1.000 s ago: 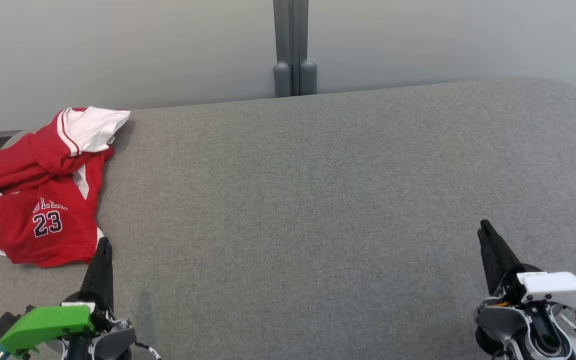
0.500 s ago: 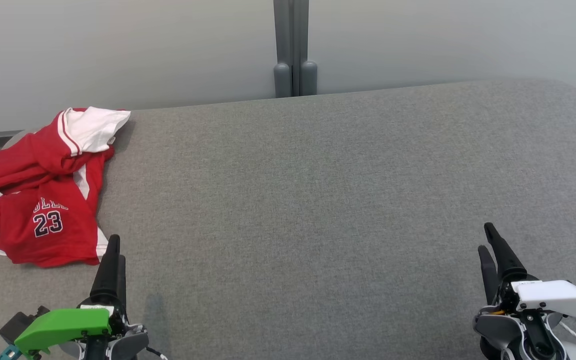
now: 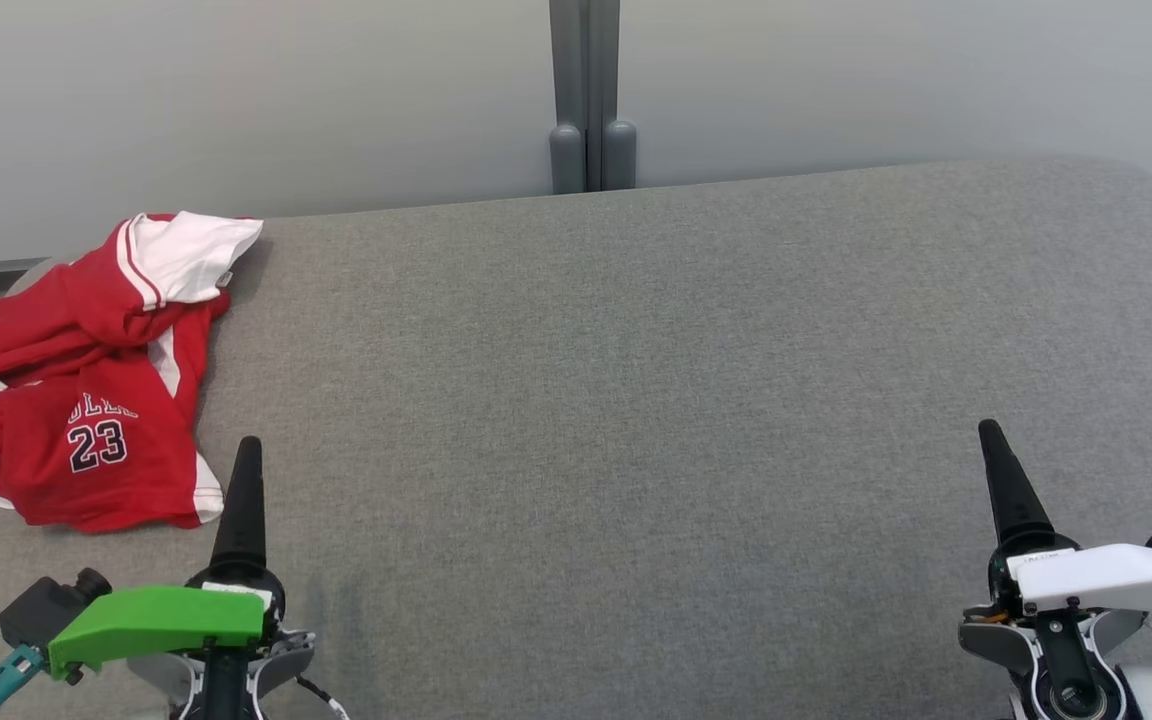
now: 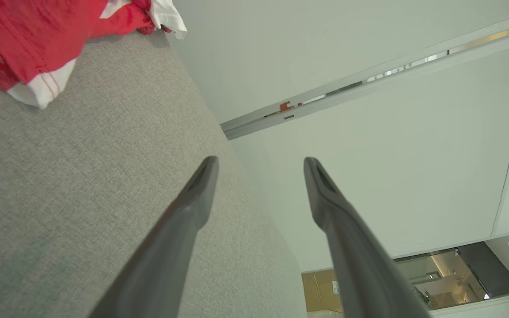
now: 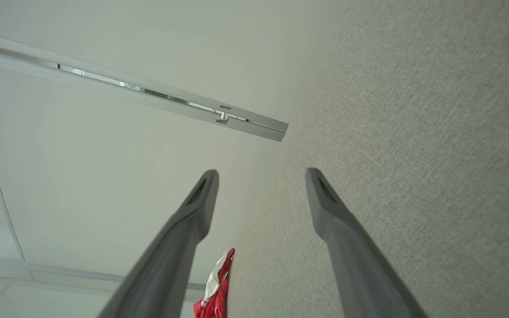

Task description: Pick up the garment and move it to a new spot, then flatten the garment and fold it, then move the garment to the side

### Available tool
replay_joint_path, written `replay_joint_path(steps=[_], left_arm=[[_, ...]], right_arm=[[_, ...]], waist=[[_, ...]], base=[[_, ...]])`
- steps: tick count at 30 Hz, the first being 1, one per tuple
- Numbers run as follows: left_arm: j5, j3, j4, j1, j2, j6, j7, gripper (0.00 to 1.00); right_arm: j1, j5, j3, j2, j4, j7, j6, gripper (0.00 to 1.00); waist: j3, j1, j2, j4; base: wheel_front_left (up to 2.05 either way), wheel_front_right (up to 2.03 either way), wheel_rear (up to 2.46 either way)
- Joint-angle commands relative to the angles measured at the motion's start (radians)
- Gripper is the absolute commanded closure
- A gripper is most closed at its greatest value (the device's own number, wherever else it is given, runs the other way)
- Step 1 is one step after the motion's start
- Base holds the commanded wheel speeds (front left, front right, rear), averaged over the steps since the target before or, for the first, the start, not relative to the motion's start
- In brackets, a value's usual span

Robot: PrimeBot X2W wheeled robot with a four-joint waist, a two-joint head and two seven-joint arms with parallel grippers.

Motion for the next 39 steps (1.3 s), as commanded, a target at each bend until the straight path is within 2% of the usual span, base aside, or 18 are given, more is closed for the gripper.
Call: replay_joint_path(steps=[1,20,39], left_arm=[[0.046,-0.01,-0.027,-0.008,0.006,0.008,-0.011,0.0],[0.458,-0.096,-0.061,0.014,0.007,0.057,-0.077,0.0],[0.721,-0.127,-0.047,0.048,0.009,0.089,-0.136,0.0]], right_arm=[[-0.004,-0.046,0.004,-0.006,-0.028,-0.011,0.0,0.0],[0.022,-0.419,0.043,-0.008,-0.06,-0.078,0.0,0.0],[0.039,-0.692,0.061,-0.009,-0.065,-0.136,0.0,0.0]], waist=[[0.0,0.0,0.0,0.001],[0.002,0.0,0.0,0.001],[-0.002,0.0,0.0,0.003]], base=[[0.0,0.0,0.0],[0.0,0.0,0.0],[0.0,0.0,0.0]])
